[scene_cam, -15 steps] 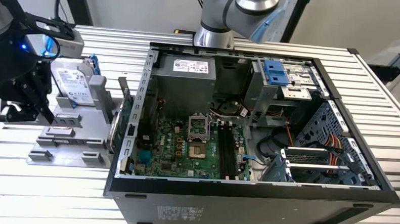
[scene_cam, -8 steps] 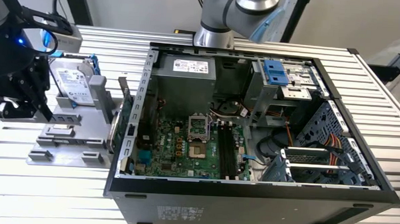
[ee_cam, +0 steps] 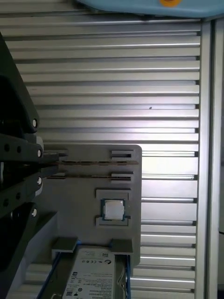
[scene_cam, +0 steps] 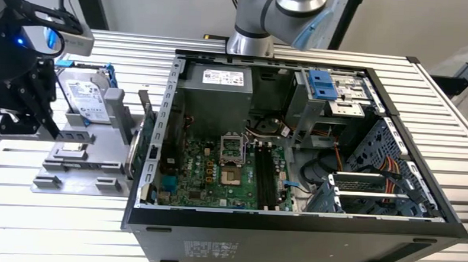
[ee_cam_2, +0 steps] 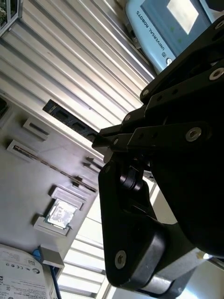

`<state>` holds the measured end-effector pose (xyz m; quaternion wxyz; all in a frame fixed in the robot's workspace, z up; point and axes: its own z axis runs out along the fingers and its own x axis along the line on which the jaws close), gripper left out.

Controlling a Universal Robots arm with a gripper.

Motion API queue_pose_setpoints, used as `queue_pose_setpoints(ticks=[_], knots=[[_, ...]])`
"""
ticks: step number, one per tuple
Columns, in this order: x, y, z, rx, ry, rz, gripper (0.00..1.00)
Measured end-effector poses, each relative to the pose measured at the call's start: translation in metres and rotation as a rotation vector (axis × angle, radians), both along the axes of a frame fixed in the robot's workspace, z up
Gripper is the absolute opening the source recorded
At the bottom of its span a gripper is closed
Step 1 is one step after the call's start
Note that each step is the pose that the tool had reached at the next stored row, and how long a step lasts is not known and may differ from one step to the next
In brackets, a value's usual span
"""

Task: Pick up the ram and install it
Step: 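Pick up the ram and move it above insertion slot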

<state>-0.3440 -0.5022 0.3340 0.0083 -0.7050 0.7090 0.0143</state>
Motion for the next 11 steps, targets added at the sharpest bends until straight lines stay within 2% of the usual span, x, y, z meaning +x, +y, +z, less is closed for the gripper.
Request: queue_pose_setpoints(ticks=[11], knots=[[-0.0001, 0.0000, 0.0088, 0.0001, -0.0001, -0.001, 0.00]])
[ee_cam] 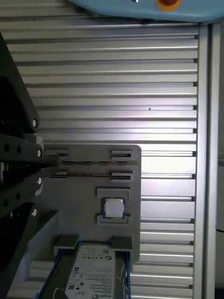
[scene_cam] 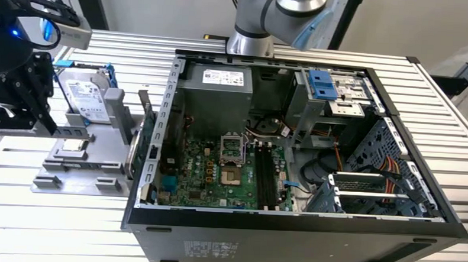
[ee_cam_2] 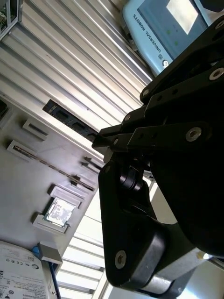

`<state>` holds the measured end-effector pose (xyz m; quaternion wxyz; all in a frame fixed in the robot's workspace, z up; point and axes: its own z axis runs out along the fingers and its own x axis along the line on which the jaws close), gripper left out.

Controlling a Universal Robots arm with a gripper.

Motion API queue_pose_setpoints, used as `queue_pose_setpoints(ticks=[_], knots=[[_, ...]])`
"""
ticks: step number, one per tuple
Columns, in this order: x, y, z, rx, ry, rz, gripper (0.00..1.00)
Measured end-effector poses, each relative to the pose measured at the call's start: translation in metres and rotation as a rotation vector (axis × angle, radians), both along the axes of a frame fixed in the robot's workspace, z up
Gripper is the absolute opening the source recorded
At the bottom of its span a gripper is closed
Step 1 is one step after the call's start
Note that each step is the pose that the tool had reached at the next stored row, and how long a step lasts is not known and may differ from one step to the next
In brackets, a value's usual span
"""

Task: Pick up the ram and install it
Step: 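Pick up the ram and move it above insertion slot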

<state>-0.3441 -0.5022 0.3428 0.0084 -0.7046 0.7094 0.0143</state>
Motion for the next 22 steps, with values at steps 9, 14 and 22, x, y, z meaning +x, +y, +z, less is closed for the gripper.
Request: queue_pose_setpoints(ticks=[9, 14, 22], knots=[[-0.0001, 0.0000, 0.0007, -0.0003, 0.0003, 0.000, 0.00], [0.0000, 0.0000, 0.0066, -0.0002, 0.0002, 0.000, 0.00], [0.0000, 0.0000, 0.0196, -0.0002, 0.0001, 0.000, 0.00]])
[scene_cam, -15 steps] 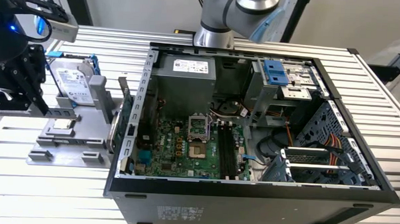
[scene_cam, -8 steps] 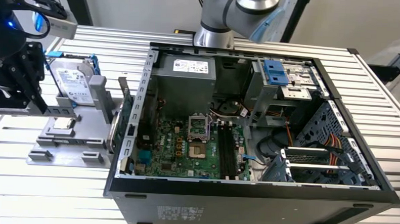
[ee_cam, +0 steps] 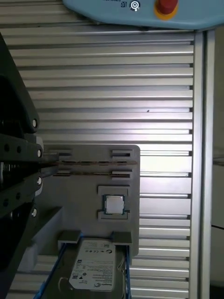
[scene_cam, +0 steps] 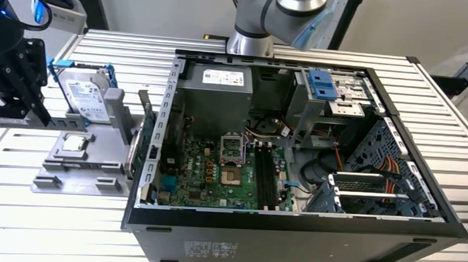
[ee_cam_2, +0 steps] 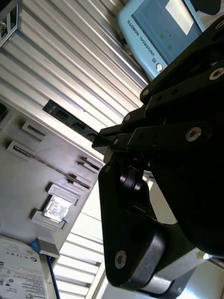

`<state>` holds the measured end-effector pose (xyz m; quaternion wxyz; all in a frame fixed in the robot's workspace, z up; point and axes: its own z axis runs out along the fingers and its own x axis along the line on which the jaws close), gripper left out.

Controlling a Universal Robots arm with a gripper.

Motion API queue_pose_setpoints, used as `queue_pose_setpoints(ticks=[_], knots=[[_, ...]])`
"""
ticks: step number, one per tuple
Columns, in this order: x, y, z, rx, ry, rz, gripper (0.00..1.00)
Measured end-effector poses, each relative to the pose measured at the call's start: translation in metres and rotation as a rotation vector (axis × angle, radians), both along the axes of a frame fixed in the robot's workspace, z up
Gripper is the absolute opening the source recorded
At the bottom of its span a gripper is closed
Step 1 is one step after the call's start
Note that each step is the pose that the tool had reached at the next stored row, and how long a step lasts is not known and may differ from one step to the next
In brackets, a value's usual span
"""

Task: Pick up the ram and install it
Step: 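Pick up the ram and move it above insertion slot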

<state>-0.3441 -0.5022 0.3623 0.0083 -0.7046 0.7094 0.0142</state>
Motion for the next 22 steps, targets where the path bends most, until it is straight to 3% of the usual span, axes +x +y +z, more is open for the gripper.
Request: queue_pose_setpoints(ticks=[3, 22], knots=[[0.0000, 0.0000, 0.0028, 0.0001, -0.0001, 0.000, 0.00], [0.0000, 0.0000, 0.0050, 0.0000, 0.0000, 0.000, 0.00]])
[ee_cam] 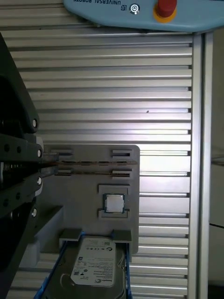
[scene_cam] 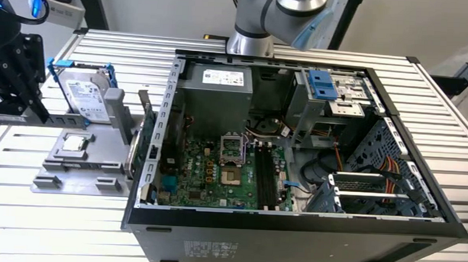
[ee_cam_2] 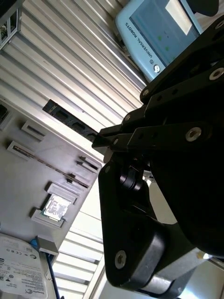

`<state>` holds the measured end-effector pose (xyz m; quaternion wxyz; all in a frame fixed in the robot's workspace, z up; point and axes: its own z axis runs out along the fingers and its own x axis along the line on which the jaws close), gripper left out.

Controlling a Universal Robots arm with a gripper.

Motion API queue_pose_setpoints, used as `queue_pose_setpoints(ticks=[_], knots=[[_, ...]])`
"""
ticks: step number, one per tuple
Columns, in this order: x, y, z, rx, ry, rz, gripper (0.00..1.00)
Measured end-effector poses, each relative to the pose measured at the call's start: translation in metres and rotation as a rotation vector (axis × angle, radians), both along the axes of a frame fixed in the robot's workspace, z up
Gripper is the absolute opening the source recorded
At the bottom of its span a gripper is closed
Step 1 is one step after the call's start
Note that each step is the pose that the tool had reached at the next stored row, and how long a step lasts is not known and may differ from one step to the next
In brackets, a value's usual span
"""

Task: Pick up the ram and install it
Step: 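Pick up the ram and move it above insertion slot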

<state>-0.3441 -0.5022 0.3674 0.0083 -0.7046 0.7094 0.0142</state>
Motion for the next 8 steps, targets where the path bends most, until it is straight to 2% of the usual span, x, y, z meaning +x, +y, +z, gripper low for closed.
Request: queue_pose_setpoints(ticks=[8], knots=[[0.0000, 0.0000, 0.0057, 0.0000, 0.0000, 0.000, 0.00]])
